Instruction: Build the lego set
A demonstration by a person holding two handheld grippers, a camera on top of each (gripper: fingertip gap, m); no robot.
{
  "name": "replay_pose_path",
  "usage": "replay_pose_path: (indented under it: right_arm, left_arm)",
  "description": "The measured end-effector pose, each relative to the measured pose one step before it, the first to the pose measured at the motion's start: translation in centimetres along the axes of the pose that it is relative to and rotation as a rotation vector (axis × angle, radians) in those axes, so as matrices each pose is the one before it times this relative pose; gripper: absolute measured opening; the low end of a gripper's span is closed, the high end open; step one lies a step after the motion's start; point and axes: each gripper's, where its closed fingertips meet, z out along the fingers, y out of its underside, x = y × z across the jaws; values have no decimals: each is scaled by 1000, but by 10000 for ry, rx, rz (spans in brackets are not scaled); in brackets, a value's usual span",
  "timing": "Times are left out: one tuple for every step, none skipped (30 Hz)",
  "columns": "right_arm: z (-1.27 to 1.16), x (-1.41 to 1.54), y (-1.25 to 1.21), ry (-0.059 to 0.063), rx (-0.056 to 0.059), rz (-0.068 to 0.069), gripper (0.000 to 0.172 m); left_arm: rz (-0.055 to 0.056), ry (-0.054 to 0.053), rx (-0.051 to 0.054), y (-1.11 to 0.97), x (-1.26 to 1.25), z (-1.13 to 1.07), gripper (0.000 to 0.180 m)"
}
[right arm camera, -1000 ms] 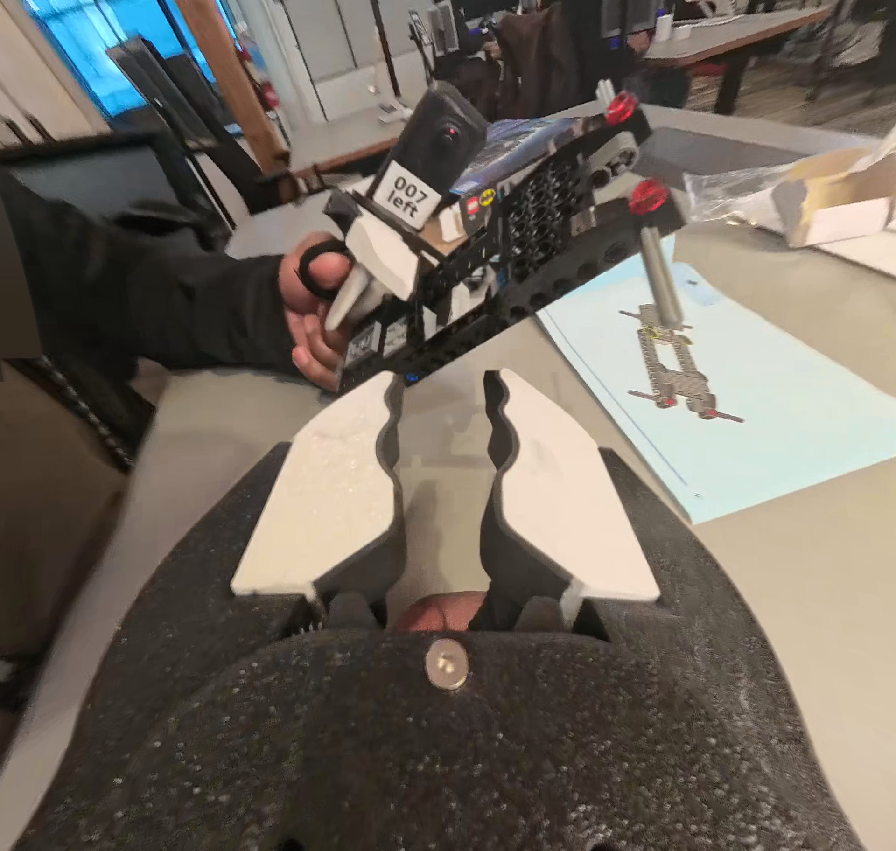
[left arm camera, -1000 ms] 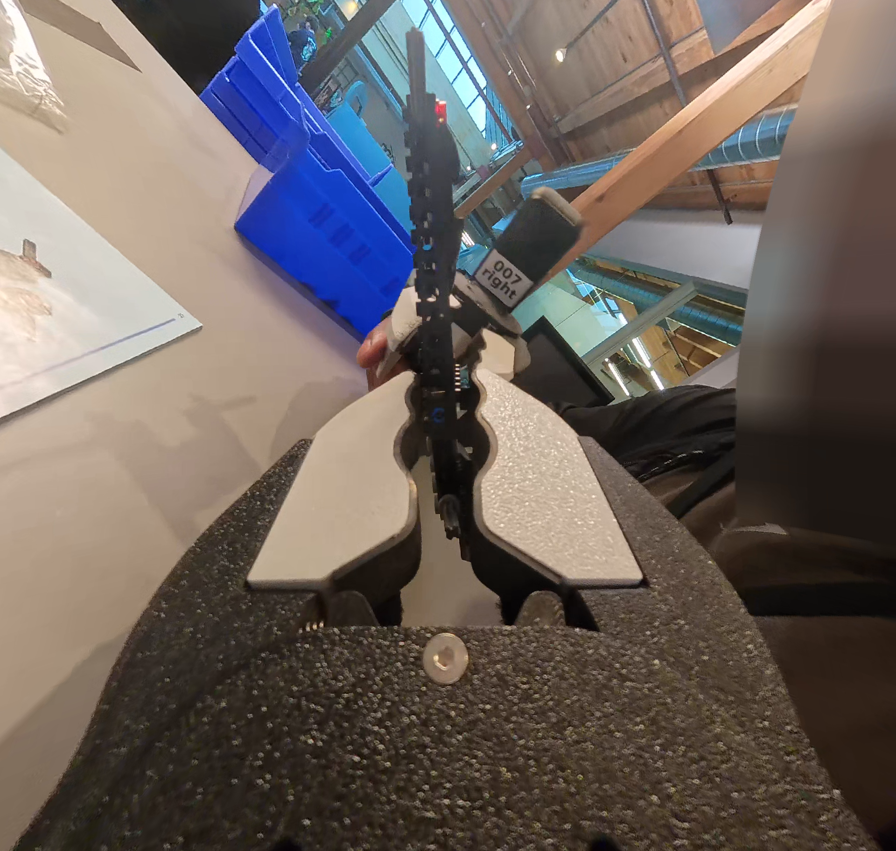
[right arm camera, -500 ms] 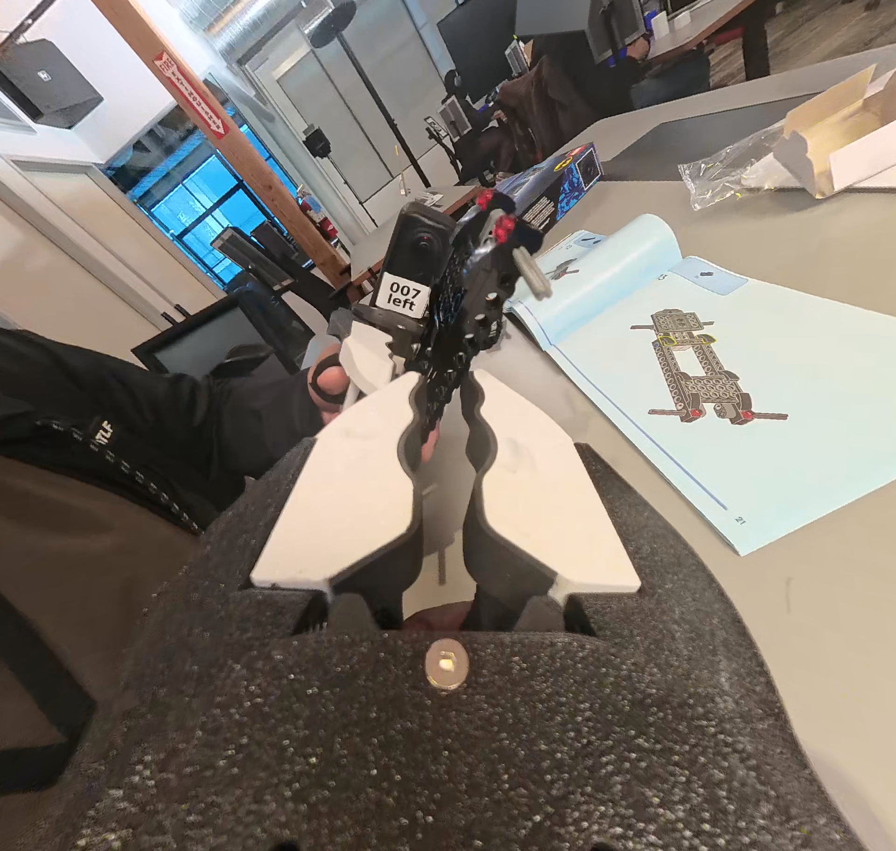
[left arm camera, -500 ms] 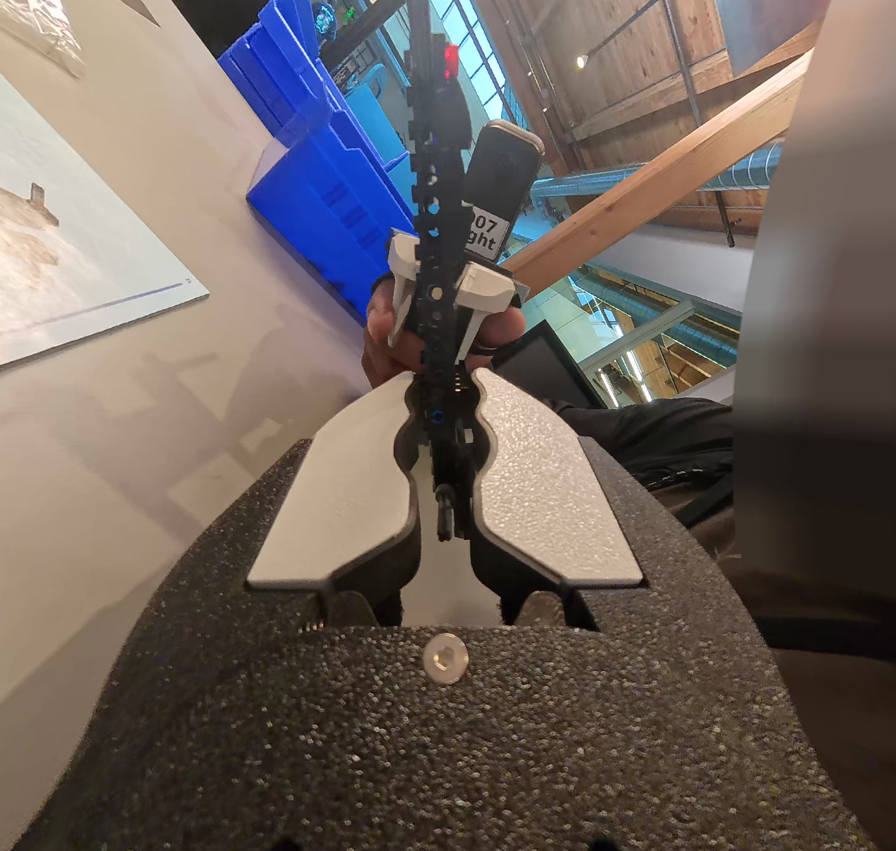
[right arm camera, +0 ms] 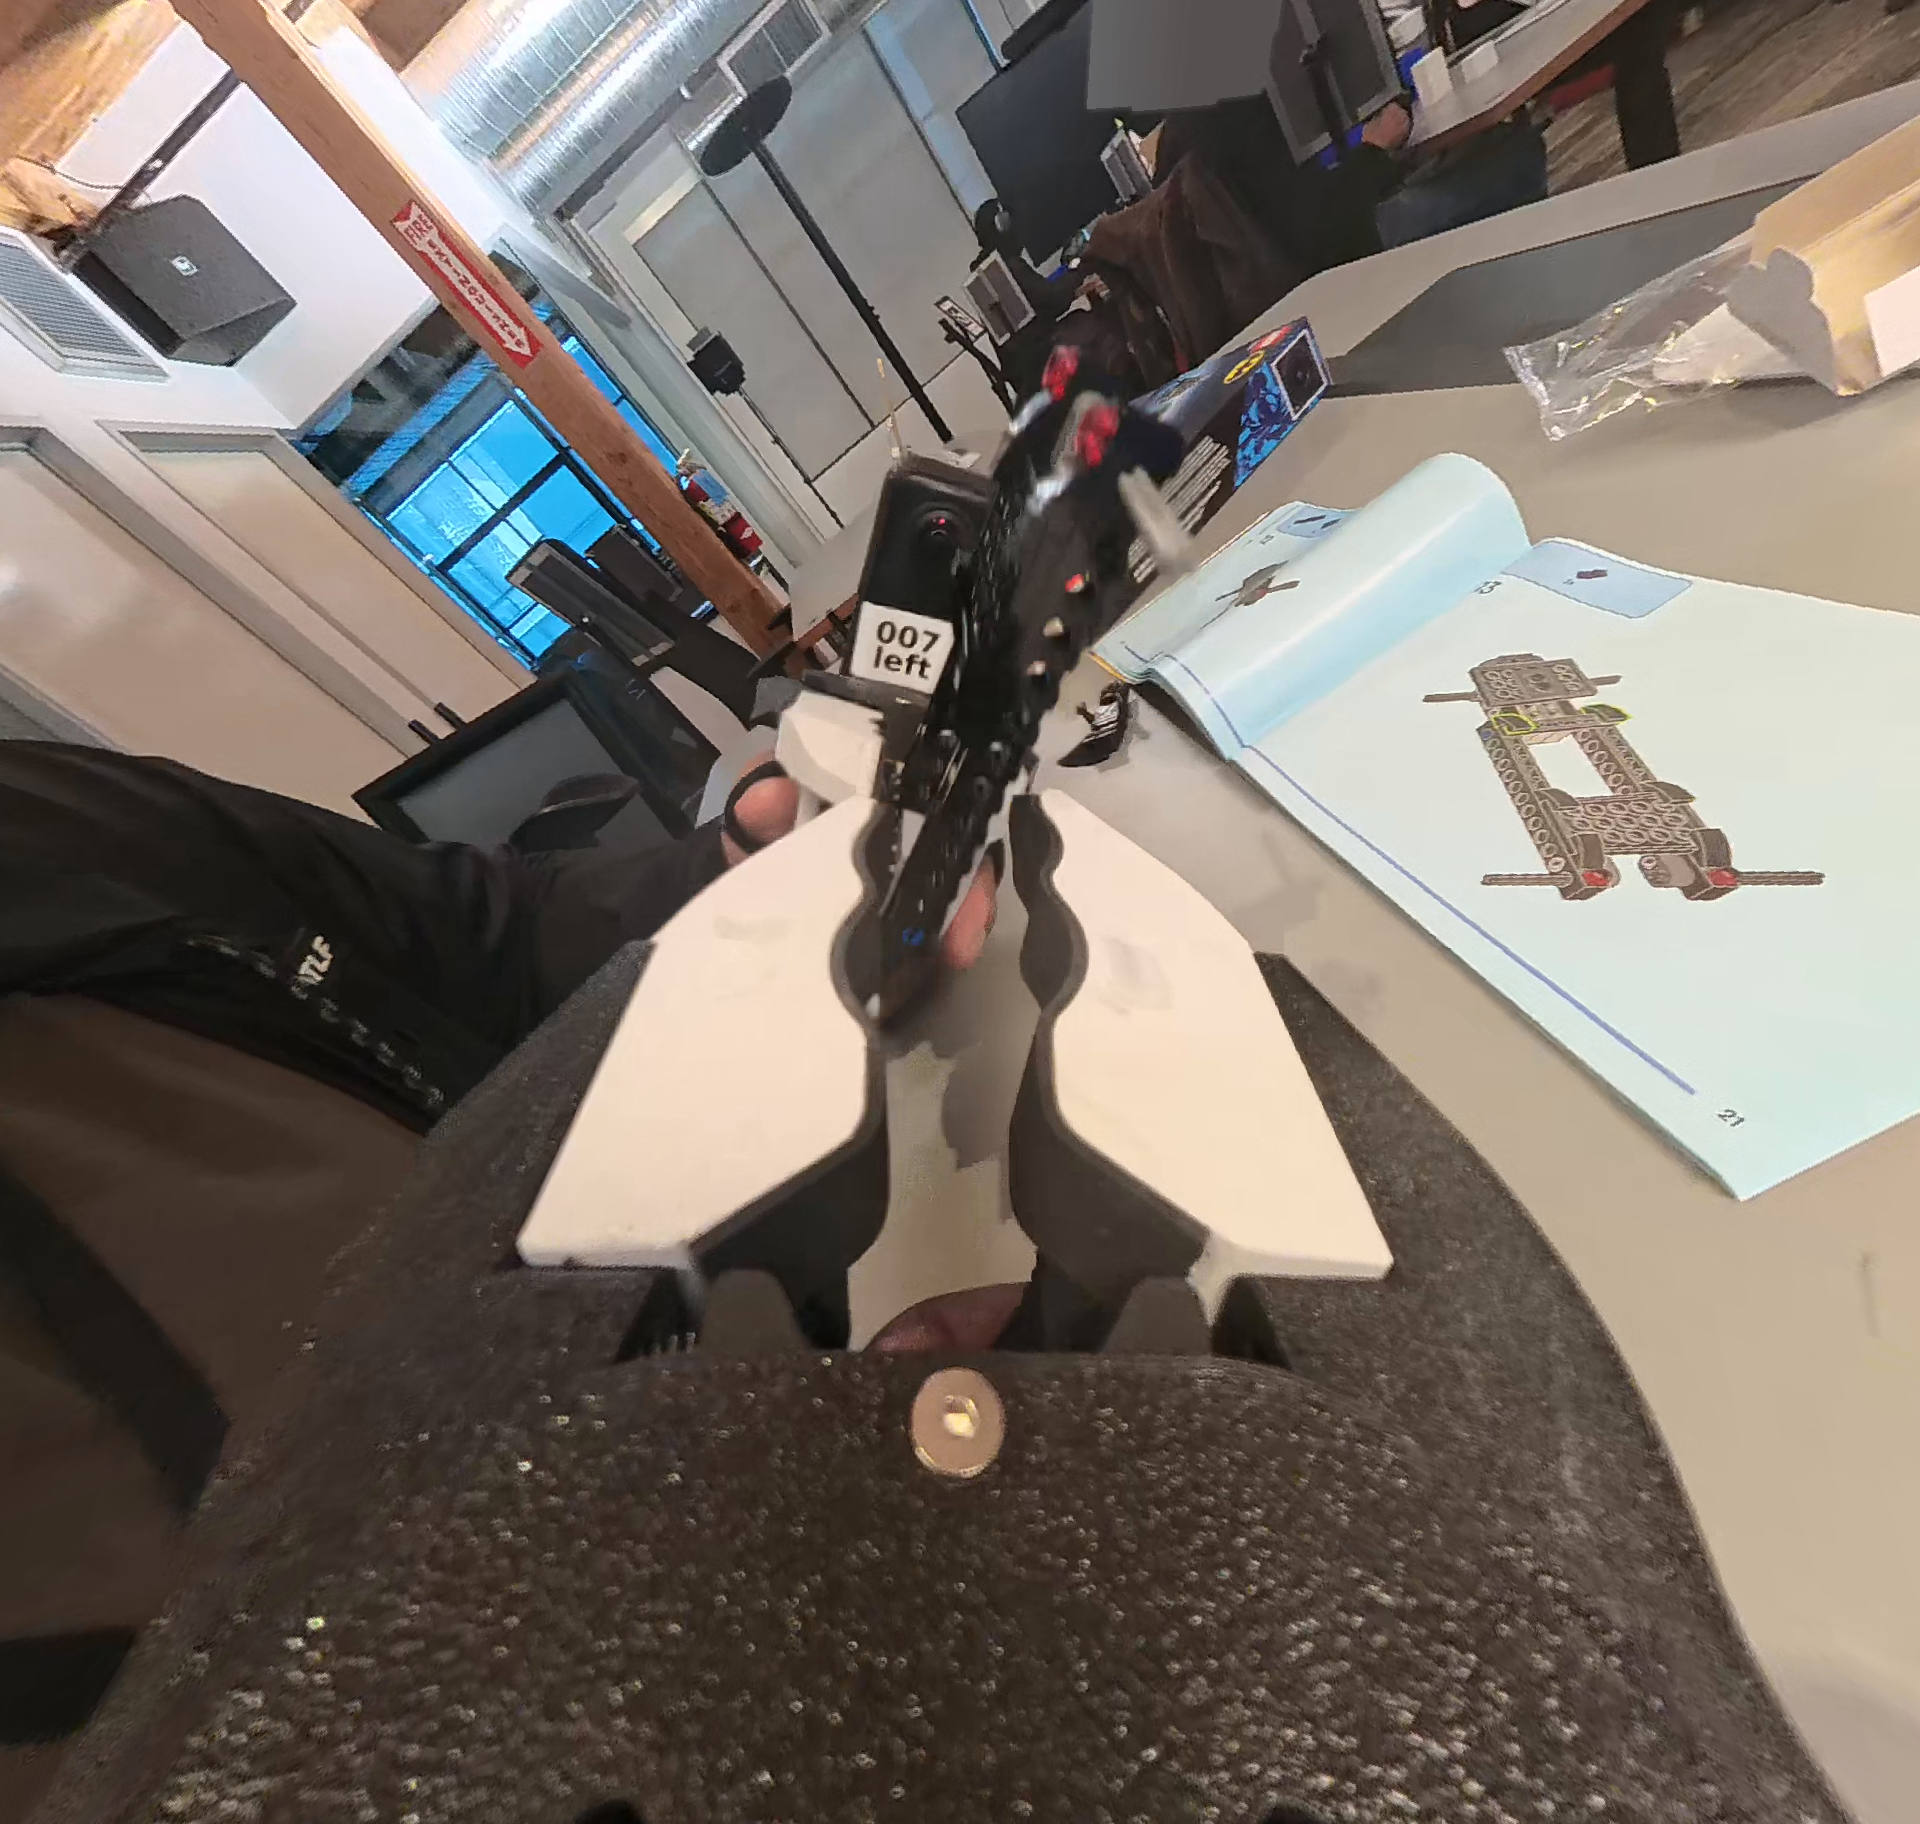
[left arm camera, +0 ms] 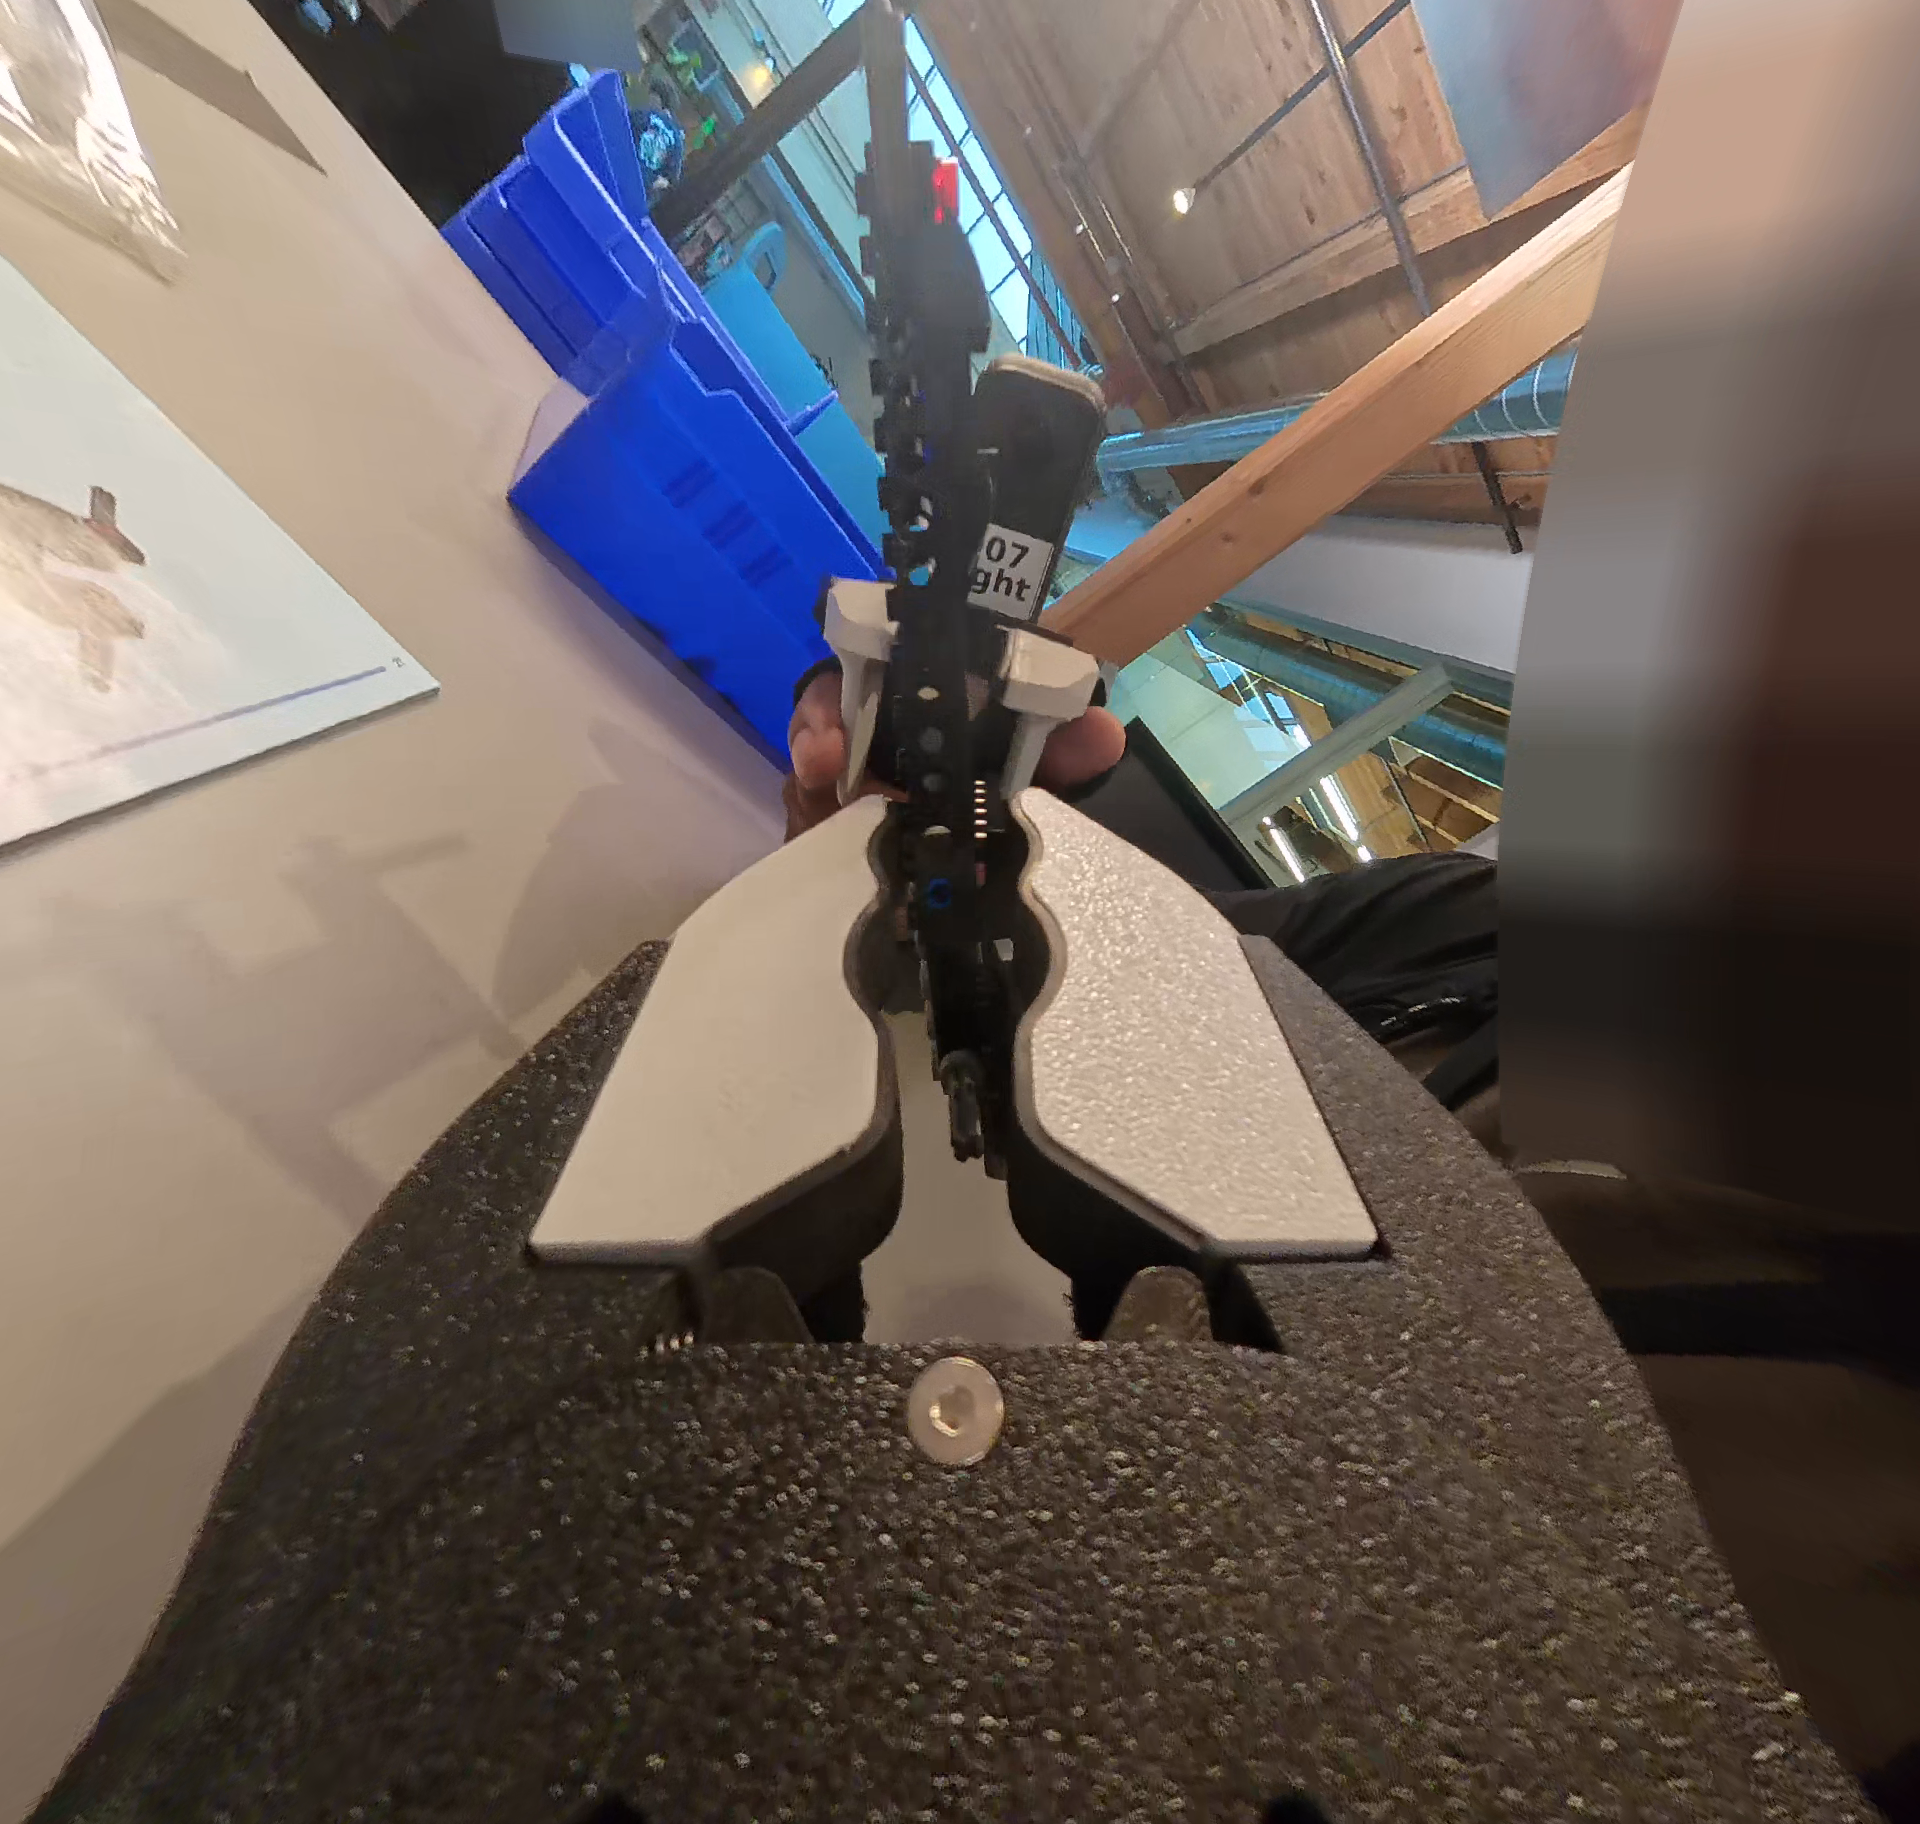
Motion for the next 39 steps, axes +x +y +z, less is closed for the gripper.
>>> replay_pose_path:
  right_arm:
    - [-75,-169,142,-67,-55,-21,24]
    - [-23,-77,244,4,-94,-30,24]
    - [38,-10,368,46,-159,-40,25]
    - [115,-53,488,13,-223,-57,25]
    - [194,-54,568,10,-268,-65,25]
    - [248,-36,563,37,-277,-68,26]
    - [296,-97,513,-3,-257,-69,27]
    - [295,-235,396,-90,-207,-42,28]
    - [265,-293,250,-143,-128,-1,28]
    - [206,-247,126,-129,-49,23,27]
    - [163,-104,49,-70,-4,22,28]
    - [102,24,29,-14,20,23,27]
    - [68,110,20,35,34,62,26]
    - [27,74,20,-18,30,113,26]
    - [4,-61,42,-136,4,154,26]
    - [-2,-134,25,-185,-2,159,26]
    - [-27,-170,-28,-194,20,125,26]
    - [-41,-239,-75,-216,28,87,26]
    - [-14,-265,-80,-208,24,60,26]
    - [0,-139,-75,-110,19,38,26]
    - [37,61,-51,28,7,8,24]
    - [57,159,-28,99,7,-19,21]
    - [72,77,-10,44,19,-17,20]
    - [86,-18,3,-24,9,13,16]
    - [73,6,27,8,-5,5,13]
    - [14,58,-4,53,16,-82,12]
    - [-35,57,-46,50,60,-147,12]
    - [-90,-2,-75,-5,64,-115,12]
    - [-97,-63,-53,-67,29,-36,12]
    - [-92,-41,-58,-78,5,20,12]
    - [-101,-16,-51,-71,-1,45,12]
    - [-80,-4,-63,-59,2,61,12]
    - [-45,55,-19,-9,-8,53,12]
    - [-8,69,42,31,-28,-4,12]
    - [26,35,110,34,-45,-63,12]
    - [33,12,87,24,-19,-69,12]
    - [42,-8,35,15,16,-45,12]
    - [39,-20,9,13,17,-32,12]
    - [17,-50,-19,-6,20,-46,12]
  left_arm:
    - [230,-5,114,-185,130,-93,17]
    - [192,-28,102,-146,95,-81,17]
    - [166,-54,87,-102,28,-49,17]
    - [159,-47,109,-119,31,-48,17]
    - [108,7,118,-122,93,-37,17]
    - [75,44,114,-108,130,-19,17]
    - [77,42,129,-132,123,0,17]
    - [72,36,130,-135,119,1,17]
    - [58,33,92,-102,116,12,17]
    - [62,33,87,-96,105,-7,17]
    - [39,40,31,-55,101,1,17]
    - [46,-17,-21,12,-4,-4,18]
    - [86,-11,-62,85,-1,-5,18]
    - [62,8,-42,87,46,28,18]
    - [34,11,-34,79,45,34,18]
    - [21,16,-3,27,48,24,17]
    - [3,-6,37,-41,9,-9,17]
    - [-10,-46,46,-55,-72,-22,17]
    - [-15,-58,60,-66,-120,-52,17]
    - [-28,-18,67,-69,-66,-49,17]
    - [-52,3,34,-14,-32,-7,17]
    - [-50,5,-34,92,-33,37,17]
    - [-16,-3,-60,140,-20,79,17]
    - [21,13,-45,128,38,89,17]
    - [36,10,-49,101,64,90,17]
    - [36,-12,-38,82,26,69,17]
    - [28,-41,11,-18,-36,14,17]
    - [-6,2,-78,85,0,6,17]
    - [-50,64,-119,105,57,9,17]
    - [-93,64,-142,125,37,-2,17]
    - [-112,54,-171,143,1,-1,17]
    - [-91,66,-212,177,0,-28,17]
    - [-62,-15,-181,130,-93,-37,17]
    - [-4,-68,-129,89,-117,-29,17]
    - [30,-46,-117,105,-54,-26,17]
    - [30,-14,-116,83,-16,-35,17]
    - [13,-8,-89,47,-4,-45,17]
    - [15,-20,-45,6,9,-27,17]
    - [45,-15,-37,8,34,-21,18]
